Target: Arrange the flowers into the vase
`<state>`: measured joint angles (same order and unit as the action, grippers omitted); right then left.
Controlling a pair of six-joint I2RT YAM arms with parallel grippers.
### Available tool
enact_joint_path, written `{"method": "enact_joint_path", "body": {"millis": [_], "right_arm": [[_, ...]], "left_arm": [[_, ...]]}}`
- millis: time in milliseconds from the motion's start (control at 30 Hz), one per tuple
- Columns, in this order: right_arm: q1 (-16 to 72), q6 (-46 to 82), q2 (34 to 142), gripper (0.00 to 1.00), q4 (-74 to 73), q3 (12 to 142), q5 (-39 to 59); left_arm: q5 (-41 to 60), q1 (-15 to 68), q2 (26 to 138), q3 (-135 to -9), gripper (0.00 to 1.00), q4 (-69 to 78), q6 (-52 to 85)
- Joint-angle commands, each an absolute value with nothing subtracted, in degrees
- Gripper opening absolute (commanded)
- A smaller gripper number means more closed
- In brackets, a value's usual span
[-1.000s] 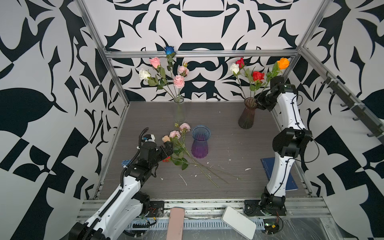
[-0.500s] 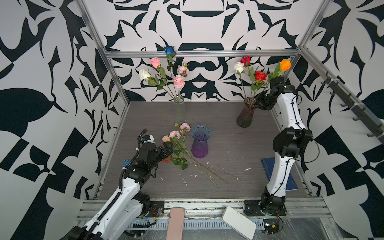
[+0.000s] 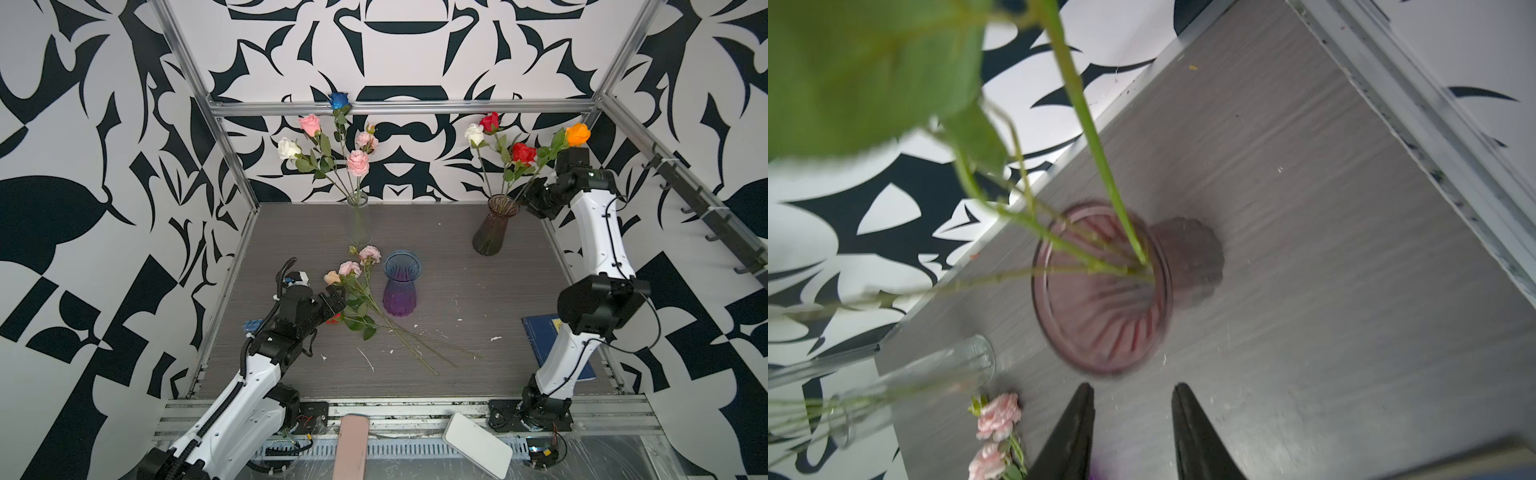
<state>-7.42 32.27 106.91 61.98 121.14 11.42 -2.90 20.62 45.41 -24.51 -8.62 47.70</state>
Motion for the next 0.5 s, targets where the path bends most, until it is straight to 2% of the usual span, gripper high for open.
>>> {"method": "enact_joint_path", "body": {"millis": [0,100,200,467], "right_arm": [[-2.57,28.42,98.04,0.35,61.78,114.74,7.82],[6.41,25.87,89.6,0.34,58.29,104.09,3.66],[14.35,26.79,81.94,0.32,54.33,92.36,3.6],[30.91,36.22,70.2,0.28,41.21,60.25,10.23]], "left_arm": [[-1.89,20.39,46.43,-23.13,0.99,-8.29,48.93],[-1.54,20.39,46.99,-22.56,0.99,-7.14,49.51],[-1.11,20.39,47.86,-22.53,0.99,-6.17,49.5],[3.26,20.39,55.13,-23.79,0.99,-3.54,48.49]]}}
